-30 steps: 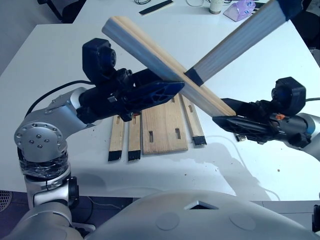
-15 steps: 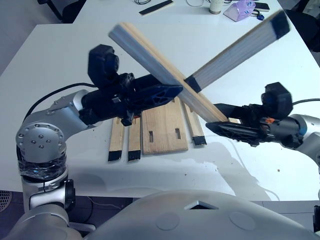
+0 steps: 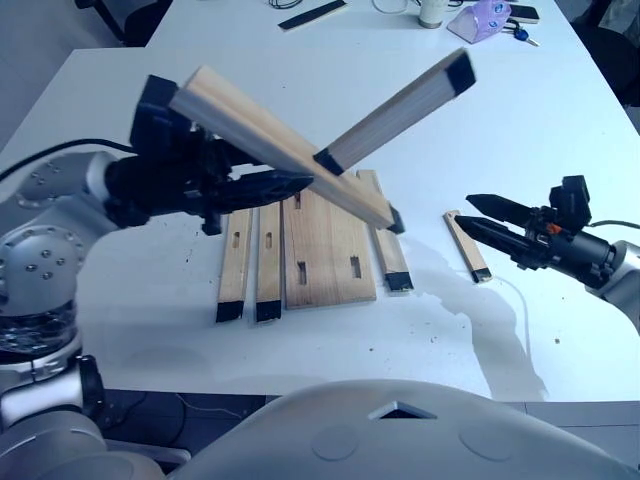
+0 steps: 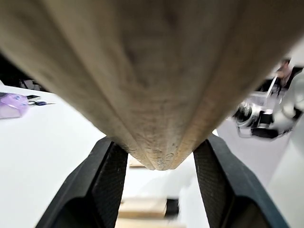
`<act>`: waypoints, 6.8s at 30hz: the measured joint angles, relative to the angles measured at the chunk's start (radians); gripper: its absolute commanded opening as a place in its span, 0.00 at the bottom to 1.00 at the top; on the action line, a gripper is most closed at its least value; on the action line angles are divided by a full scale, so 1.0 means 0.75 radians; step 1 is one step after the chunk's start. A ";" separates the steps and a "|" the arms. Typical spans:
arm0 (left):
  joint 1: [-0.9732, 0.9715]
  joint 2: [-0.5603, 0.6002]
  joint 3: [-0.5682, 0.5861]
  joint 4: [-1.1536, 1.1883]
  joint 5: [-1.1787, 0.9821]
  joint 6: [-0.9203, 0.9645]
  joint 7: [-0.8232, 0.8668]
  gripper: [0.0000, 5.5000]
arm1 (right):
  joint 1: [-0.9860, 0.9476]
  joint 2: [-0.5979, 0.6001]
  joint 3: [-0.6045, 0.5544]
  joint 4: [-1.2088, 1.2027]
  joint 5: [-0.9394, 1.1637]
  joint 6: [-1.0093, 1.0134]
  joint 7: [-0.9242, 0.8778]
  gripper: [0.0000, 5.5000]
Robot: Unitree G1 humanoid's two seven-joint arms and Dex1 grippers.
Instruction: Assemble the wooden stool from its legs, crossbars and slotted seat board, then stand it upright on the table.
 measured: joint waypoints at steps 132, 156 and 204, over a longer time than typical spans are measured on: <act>0.907 -0.018 -0.069 -0.290 0.961 0.232 0.453 0.58 | 0.525 0.395 0.177 -0.313 -0.365 -0.310 -0.290 0.54; 0.493 -0.014 -0.245 0.197 0.957 0.287 0.396 0.39 | 0.465 0.376 0.213 -0.280 -0.393 -0.327 -0.298 0.54; -0.337 -0.282 -0.109 -0.230 0.331 -0.136 0.264 0.39 | -0.921 -0.228 0.223 -0.339 0.844 -0.061 -0.734 0.68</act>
